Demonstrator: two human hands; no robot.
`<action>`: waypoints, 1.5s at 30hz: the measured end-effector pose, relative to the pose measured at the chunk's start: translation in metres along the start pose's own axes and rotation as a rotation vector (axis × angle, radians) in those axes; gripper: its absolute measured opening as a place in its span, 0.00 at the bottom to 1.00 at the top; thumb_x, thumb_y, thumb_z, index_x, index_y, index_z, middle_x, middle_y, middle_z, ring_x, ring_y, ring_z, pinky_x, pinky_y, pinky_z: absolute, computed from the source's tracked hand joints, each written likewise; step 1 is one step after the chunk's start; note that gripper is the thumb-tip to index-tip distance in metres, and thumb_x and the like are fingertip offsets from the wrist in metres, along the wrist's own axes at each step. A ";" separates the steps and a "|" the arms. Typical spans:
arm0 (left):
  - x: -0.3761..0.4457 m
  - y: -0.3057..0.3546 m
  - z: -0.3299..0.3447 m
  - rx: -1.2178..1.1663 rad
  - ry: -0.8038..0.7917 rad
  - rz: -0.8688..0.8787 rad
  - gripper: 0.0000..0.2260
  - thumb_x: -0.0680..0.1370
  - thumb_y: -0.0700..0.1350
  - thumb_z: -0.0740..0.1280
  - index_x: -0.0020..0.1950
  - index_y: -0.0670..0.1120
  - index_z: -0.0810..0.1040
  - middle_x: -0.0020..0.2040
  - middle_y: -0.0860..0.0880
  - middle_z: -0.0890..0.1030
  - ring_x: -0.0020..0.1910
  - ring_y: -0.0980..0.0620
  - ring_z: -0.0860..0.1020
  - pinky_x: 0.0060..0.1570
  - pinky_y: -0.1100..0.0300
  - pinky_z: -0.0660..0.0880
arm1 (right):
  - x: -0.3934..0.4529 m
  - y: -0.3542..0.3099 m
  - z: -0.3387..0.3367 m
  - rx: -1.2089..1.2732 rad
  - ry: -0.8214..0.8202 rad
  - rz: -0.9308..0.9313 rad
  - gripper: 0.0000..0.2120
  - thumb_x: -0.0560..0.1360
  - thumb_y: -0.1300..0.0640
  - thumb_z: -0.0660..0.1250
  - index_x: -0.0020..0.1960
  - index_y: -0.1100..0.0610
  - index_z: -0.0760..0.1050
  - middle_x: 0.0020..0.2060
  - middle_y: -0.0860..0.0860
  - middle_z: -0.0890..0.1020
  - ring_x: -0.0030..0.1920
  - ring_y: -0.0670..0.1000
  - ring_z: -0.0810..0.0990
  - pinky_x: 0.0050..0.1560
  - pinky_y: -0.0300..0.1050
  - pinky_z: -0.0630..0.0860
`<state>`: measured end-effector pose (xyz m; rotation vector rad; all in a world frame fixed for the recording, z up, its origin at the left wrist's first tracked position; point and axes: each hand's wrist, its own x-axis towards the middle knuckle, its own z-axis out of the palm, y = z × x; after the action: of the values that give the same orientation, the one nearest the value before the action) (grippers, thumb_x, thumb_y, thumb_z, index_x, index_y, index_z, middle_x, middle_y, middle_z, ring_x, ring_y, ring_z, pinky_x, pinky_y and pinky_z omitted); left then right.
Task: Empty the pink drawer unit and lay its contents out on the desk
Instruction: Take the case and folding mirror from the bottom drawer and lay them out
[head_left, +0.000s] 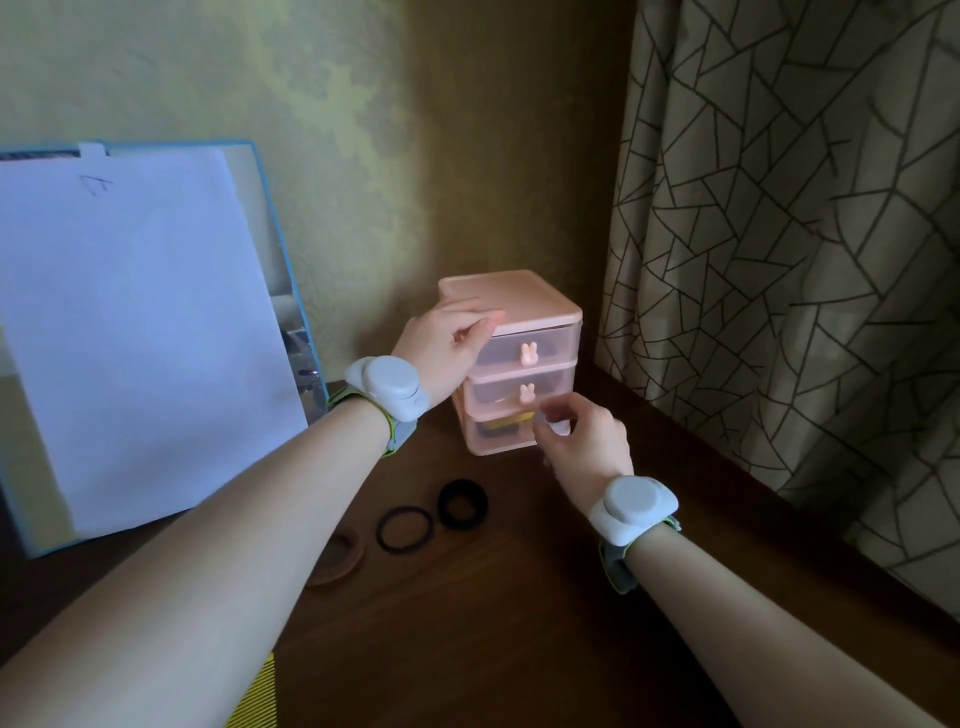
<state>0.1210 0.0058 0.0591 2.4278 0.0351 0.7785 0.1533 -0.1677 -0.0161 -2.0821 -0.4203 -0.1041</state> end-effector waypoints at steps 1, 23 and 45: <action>0.000 0.000 0.000 0.000 0.001 -0.001 0.13 0.81 0.47 0.61 0.62 0.50 0.81 0.68 0.49 0.77 0.70 0.54 0.69 0.63 0.66 0.62 | 0.000 0.001 -0.002 -0.021 -0.003 0.031 0.07 0.74 0.50 0.67 0.50 0.49 0.79 0.47 0.48 0.83 0.44 0.58 0.83 0.47 0.55 0.81; 0.000 -0.004 0.007 -0.090 0.047 -0.034 0.13 0.81 0.48 0.62 0.61 0.49 0.82 0.67 0.51 0.77 0.67 0.56 0.71 0.61 0.69 0.63 | 0.018 -0.002 0.025 -0.368 0.029 0.153 0.12 0.69 0.41 0.67 0.44 0.47 0.82 0.43 0.50 0.82 0.44 0.57 0.81 0.41 0.44 0.72; 0.005 -0.004 0.003 -0.015 -0.049 -0.060 0.14 0.81 0.48 0.60 0.63 0.51 0.80 0.70 0.50 0.75 0.70 0.51 0.70 0.67 0.61 0.63 | -0.036 0.017 -0.017 -0.434 -0.040 0.045 0.11 0.70 0.41 0.66 0.36 0.48 0.77 0.37 0.46 0.80 0.38 0.50 0.79 0.37 0.43 0.76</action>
<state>0.1273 0.0087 0.0574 2.4189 0.0824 0.6893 0.1273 -0.1995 -0.0297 -2.5226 -0.4003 -0.1370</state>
